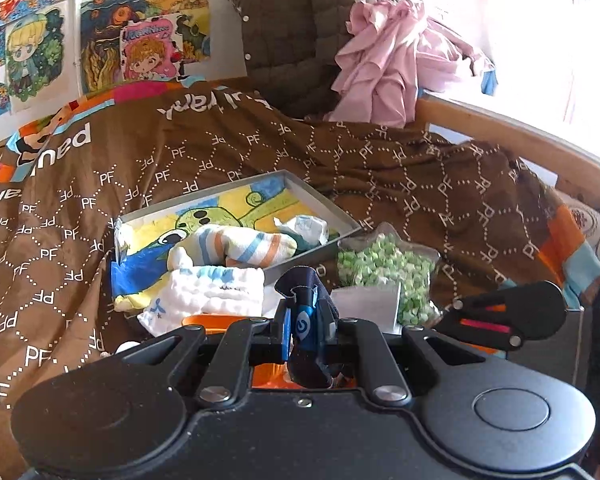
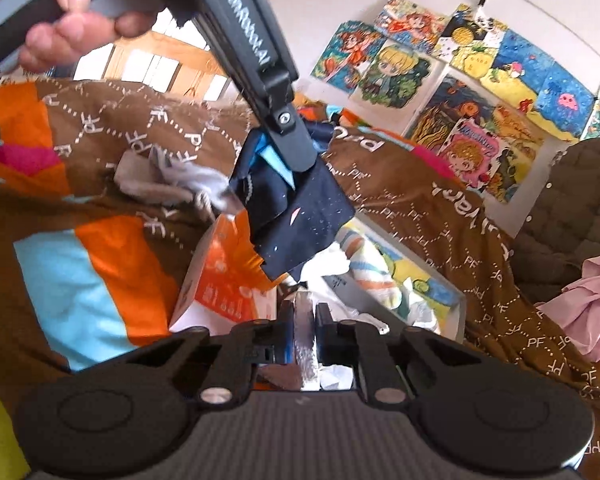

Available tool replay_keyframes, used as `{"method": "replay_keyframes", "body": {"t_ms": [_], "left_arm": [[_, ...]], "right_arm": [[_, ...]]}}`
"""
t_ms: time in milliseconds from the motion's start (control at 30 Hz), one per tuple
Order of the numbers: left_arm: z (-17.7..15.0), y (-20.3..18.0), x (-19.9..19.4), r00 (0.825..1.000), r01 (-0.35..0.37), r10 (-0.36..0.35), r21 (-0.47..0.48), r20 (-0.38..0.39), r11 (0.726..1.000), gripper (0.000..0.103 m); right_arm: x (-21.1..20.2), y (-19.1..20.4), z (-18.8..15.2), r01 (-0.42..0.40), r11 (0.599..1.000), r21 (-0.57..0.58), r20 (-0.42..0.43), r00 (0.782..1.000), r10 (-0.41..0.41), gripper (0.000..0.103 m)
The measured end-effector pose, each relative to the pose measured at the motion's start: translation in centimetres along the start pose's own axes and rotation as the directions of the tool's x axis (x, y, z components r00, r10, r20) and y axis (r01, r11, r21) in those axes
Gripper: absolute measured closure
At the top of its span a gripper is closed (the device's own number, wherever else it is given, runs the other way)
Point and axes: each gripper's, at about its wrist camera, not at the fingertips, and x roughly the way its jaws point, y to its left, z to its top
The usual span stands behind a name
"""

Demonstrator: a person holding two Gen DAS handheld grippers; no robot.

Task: Organize soft objects

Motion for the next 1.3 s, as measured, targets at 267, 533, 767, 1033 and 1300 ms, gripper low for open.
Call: {"method": "replay_keyframes", "body": {"t_ms": [267,533,767,1033,1300], "left_arm": [[0.6,1.0,0.0,0.999,-0.03,0.032,-0.043,0.037,0.999,0.09],[1.6,2.4,0.5,0.995,-0.048,0.055,-0.085,0.082,0.995,0.09],[3.5,3.5,3.0,0.991,-0.037,0.049,-0.1,0.122,0.994,0.09],[6.6,5.9,9.4,0.984,-0.014,0.038,-0.138,0.172,0.99,0.09],[8.1,7.9,17.2,0.987,0.037,-0.007,-0.187,0.159,0.982,0.09]], "right_arm": [[-2.1,-2.7,0.6,-0.003,0.983,0.182,0.148,0.989,-0.025,0.091],[-1.9,-6.0,1.1,0.075,0.957,0.281,0.22,0.965,-0.14,0.091],[2.1,-11.4,1.3,0.055,0.882,0.467,0.225,0.958,-0.179,0.091],[8.5,-20.0,-1.4,-0.049,0.642,0.765,0.216,0.959,-0.185,0.091],[13.3,-23.7,-4.9,-0.069,0.453,0.889,0.154,0.976,-0.152,0.091]]}}
